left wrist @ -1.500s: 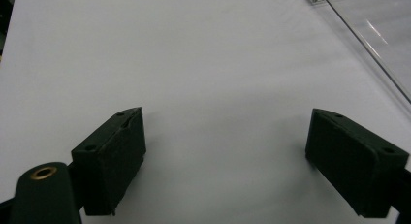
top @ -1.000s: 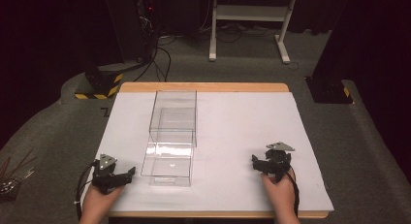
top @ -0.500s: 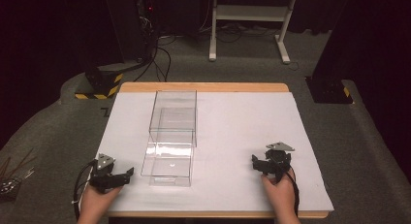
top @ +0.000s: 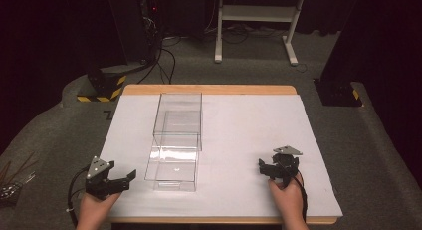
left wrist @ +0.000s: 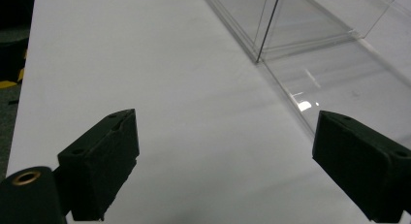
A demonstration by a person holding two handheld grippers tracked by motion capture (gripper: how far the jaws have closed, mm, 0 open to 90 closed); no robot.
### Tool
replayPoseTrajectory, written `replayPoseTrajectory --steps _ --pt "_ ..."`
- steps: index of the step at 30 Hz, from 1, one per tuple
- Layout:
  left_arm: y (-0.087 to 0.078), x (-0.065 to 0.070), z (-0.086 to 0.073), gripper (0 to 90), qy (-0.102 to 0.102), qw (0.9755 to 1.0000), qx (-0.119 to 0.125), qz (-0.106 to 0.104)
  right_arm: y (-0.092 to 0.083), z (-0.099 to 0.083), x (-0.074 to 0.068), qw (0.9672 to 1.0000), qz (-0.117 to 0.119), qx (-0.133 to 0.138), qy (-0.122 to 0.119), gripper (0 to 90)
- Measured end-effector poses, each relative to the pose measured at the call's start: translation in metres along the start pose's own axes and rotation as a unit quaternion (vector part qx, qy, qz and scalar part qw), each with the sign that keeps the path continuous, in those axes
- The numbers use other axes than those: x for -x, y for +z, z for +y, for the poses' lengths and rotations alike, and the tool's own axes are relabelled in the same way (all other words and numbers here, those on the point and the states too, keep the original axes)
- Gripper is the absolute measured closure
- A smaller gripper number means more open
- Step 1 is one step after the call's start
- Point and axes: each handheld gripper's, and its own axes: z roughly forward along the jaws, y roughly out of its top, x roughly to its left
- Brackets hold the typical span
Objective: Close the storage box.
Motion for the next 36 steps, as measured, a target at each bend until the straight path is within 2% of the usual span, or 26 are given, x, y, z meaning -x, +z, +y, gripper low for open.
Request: replayPoseTrajectory --steps 5,6,9,12,14,25,26,30,36 --pt "-0.007 0.004 0.005 9.8 -0.004 0.9997 0.018 -0.013 0.0 0.0 0.0 1.0 0.0 0.0 0.0 12.7" --pt "-0.011 0.007 0.007 9.8 0.004 0.9996 0.024 -0.012 0.0 0.0 0.0 1.0 0.0 0.0 0.0 12.7" --pt "-0.014 0.01 0.009 9.8 0.002 0.9994 0.031 -0.018 0.0 0.0 0.0 1.0 0.0 0.0 0.0 12.7" --pt "-0.02 0.014 0.011 9.8 -0.001 0.9986 0.044 -0.028 0.0 0.0 0.0 1.0 0.0 0.0 0.0 12.7" --pt "-0.023 0.016 0.013 9.7 0.006 0.9983 0.051 -0.03 0.0 0.0 0.0 1.0 0.0 0.0 0.0 12.7" --pt "-0.036 0.033 0.021 7.7 0.013 0.9958 0.08 -0.042 0.0 0.0 0.0 1.0 0.0 0.0 -0.001 12.7" --pt "-0.038 0.036 0.022 7.2 0.014 0.9952 0.084 -0.047 0.0 0.0 0.0 1.0 0.0 0.0 -0.001 12.8" --pt "-0.04 0.041 0.024 6.8 0.014 0.9939 0.092 -0.06 0.0 0.0 0.0 1.0 -0.001 0.0 0.001 12.7" --pt "-0.034 0.052 0.021 6.4 0.025 0.9936 0.084 -0.071 0.0 0.0 0.0 1.0 -0.001 0.0 0.0 12.8"
